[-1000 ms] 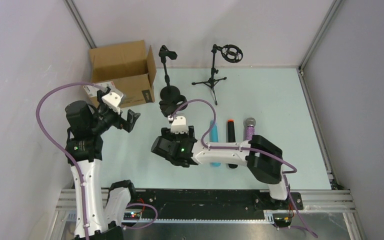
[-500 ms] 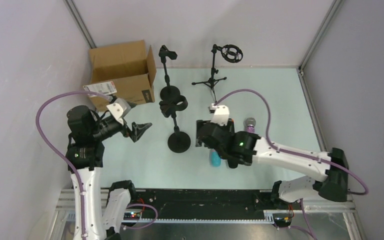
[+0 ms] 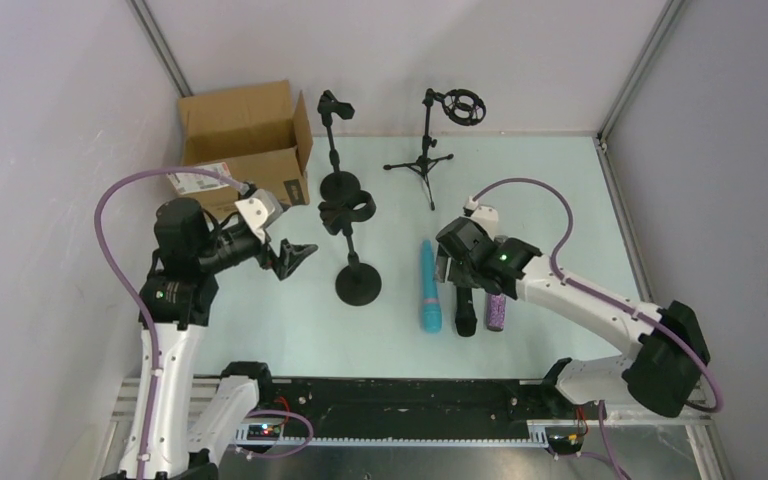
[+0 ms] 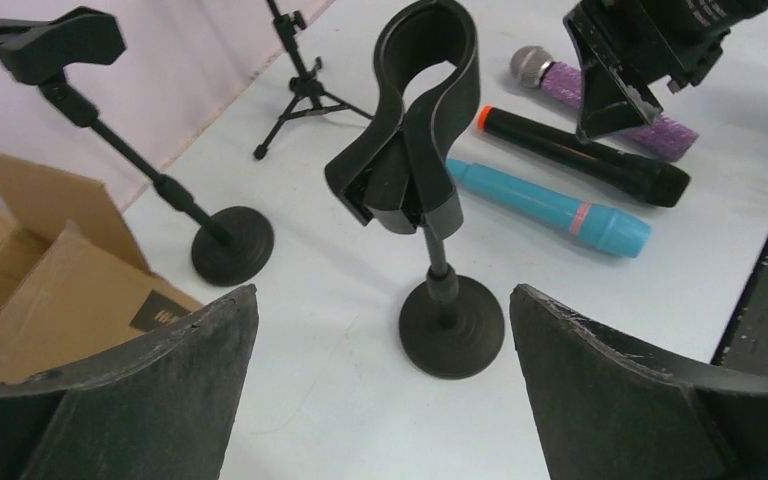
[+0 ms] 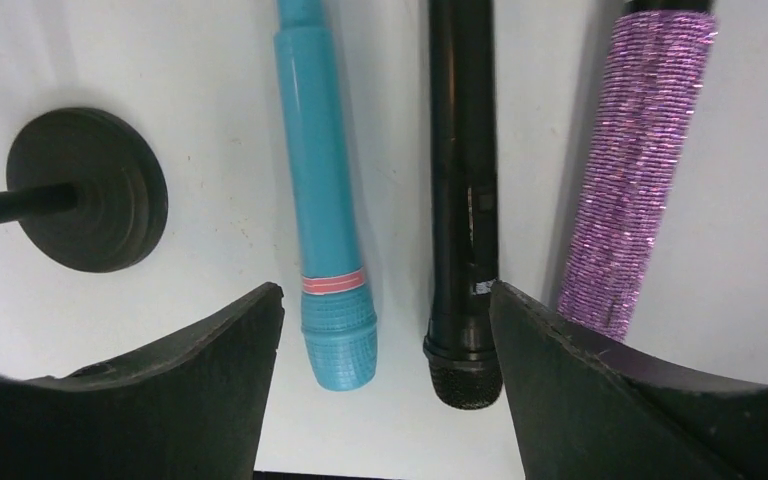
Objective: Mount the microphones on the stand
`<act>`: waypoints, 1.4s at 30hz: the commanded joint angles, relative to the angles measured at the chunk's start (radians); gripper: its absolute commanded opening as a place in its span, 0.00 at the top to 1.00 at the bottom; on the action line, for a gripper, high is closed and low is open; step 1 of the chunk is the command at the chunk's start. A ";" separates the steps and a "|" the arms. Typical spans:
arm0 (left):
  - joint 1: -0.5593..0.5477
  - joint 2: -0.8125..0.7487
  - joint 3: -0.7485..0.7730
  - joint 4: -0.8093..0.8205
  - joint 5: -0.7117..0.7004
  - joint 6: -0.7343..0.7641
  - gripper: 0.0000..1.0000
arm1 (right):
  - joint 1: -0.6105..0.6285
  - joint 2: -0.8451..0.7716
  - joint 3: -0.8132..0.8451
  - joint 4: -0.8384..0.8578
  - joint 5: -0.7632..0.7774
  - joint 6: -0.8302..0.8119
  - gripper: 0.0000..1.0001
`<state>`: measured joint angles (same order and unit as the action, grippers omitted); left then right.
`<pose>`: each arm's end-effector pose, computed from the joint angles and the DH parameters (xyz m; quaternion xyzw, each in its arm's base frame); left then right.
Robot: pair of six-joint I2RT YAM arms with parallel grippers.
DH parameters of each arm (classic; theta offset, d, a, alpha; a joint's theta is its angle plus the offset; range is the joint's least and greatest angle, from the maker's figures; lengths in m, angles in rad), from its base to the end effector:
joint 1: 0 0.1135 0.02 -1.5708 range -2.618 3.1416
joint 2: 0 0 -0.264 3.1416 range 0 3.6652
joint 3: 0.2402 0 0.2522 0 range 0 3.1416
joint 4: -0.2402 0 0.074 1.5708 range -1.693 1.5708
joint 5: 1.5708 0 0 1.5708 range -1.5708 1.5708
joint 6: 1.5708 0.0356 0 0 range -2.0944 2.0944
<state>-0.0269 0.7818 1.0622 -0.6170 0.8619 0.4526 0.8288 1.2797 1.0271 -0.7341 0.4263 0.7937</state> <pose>0.1424 -0.0309 0.3929 0.4108 0.6624 -0.2219 0.5859 0.1832 0.1781 0.2745 0.0445 0.9369 0.0646 0.3407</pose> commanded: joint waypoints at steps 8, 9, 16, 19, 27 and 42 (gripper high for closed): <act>-0.004 -0.162 -0.054 0.004 -0.132 0.046 0.00 | -0.077 0.062 -0.005 0.011 -0.058 0.048 0.24; -0.004 -0.161 -0.057 0.000 -0.135 0.048 0.00 | -0.079 0.056 -0.005 0.005 -0.056 0.066 0.24; -0.004 -0.193 -0.080 -0.013 -0.155 0.034 0.00 | -0.114 0.012 -0.003 -0.009 -0.121 0.144 0.27; -0.004 -0.227 -0.103 -0.038 -0.157 0.059 0.00 | -0.065 0.016 -0.003 -0.001 -0.094 0.147 0.28; -0.004 -0.291 -0.134 -0.104 -0.141 0.120 0.00 | -0.066 0.146 -0.006 -0.028 -0.032 0.101 0.27; -0.004 -0.357 -0.158 -0.202 -0.135 0.244 0.00 | 0.103 0.257 -0.001 0.133 -0.065 0.071 0.30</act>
<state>-0.0269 0.4248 0.8951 -0.8120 0.7139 0.6624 0.9215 1.4826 1.0126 -0.6521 0.3508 0.8772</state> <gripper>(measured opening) 0.996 0.707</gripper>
